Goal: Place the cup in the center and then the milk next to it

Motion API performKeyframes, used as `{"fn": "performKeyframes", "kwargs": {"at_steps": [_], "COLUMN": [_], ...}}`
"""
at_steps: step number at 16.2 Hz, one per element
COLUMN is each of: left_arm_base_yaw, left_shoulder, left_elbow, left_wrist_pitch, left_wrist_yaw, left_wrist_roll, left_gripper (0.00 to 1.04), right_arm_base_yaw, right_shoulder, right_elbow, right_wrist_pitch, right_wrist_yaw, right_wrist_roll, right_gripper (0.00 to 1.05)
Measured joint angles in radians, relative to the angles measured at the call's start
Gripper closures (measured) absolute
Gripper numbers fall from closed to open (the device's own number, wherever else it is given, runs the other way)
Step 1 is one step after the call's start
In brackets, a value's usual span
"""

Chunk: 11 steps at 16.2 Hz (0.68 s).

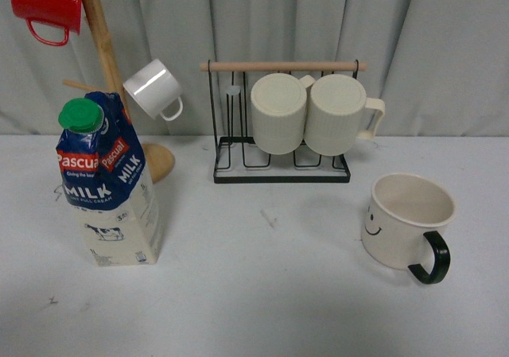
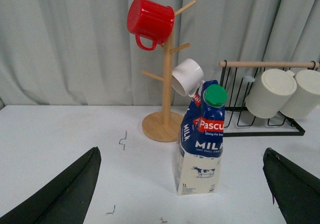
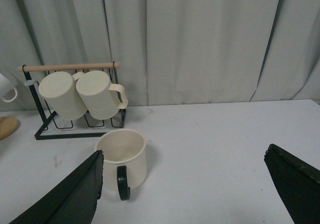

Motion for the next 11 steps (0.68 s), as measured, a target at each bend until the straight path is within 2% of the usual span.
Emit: {"fn": "performKeyframes", "kwargs": {"at_steps": [11], "left_arm_base_yaw": [0.0], "left_shoulder": [0.0], "left_elbow": [0.0], "left_wrist_pitch": [0.0], "left_wrist_yaw": [0.0], "left_wrist_roll": [0.0], "left_gripper": [0.07], "right_arm_base_yaw": [0.0], "right_shoulder": [0.0], "right_elbow": [0.0], "right_wrist_pitch": [0.0], "right_wrist_yaw": [0.0], "right_wrist_roll": [0.0], "right_gripper": [0.06]}}
